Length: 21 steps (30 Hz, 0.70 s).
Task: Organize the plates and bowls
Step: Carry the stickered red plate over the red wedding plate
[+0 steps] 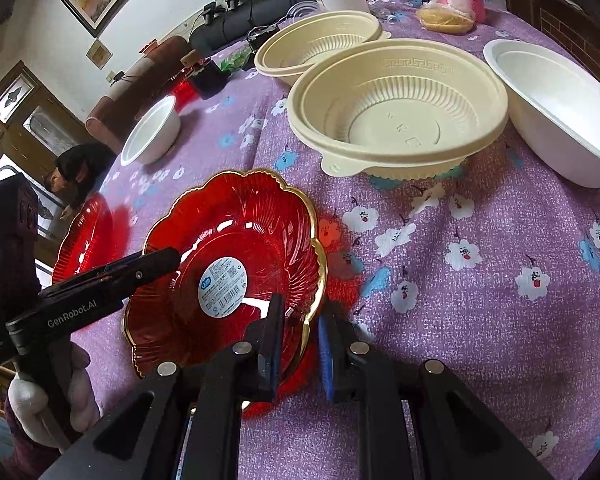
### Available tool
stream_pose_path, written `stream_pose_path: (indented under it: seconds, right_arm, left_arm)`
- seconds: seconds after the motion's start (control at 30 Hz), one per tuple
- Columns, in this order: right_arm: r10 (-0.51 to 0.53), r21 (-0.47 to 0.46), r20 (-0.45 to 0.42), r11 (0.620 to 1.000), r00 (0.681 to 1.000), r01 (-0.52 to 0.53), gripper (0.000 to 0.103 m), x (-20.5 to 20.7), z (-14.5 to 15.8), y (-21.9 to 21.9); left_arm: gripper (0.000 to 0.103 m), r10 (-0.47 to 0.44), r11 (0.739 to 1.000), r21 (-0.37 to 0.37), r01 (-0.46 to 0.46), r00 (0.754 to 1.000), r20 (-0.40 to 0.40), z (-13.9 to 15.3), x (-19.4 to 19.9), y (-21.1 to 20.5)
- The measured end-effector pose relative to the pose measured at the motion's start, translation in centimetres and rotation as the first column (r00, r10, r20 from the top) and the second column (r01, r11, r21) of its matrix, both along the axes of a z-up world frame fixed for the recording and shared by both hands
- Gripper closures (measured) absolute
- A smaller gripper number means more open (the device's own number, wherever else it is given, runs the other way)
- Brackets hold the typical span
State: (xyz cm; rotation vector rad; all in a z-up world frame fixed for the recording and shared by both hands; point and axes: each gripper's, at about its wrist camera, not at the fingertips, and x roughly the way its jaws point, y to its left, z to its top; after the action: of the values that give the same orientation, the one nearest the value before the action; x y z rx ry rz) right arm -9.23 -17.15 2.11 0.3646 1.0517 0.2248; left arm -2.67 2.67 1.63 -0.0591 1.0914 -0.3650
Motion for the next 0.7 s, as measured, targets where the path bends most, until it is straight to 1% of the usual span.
stream_pose_path:
  seconds: [0.13,0.3,0.4,0.6,0.7]
  right_arm:
    - [-0.004,-0.011,0.006,1.0,1.0,0.004,0.084,-0.1,0.1,0.3]
    - [-0.007,-0.032,0.011,0.999,1.0,0.008,0.084,-0.3,0.2,0.5]
    - [-0.006,-0.044,0.024,0.999,1.0,0.007,0.086,-0.6,0.4,0.7]
    - [-0.002,-0.023,0.068,1.0,0.998,0.004,0.086,-1.1,2.1,1.2]
    - [0.012,-0.023,0.098,1.0,0.995,-0.009,0.086,-1.1,3.4,2.3]
  left_arm:
    - [0.072,0.009,1.0,0.004,-0.009,1.0,0.005,0.0,-0.2,-0.1]
    - [0.072,0.01,1.0,-0.013,-0.01,1.0,0.0,0.2,-0.7,0.2]
    - [0.072,0.015,1.0,-0.016,-0.014,1.0,0.015,0.8,-1.3,0.4]
    - [0.072,0.044,0.998,-0.048,-0.04,0.996,0.075,3.3,-2.6,1.9]
    - [0.072,0.074,0.996,-0.06,-0.067,0.99,0.118,4.9,-3.2,3.2]
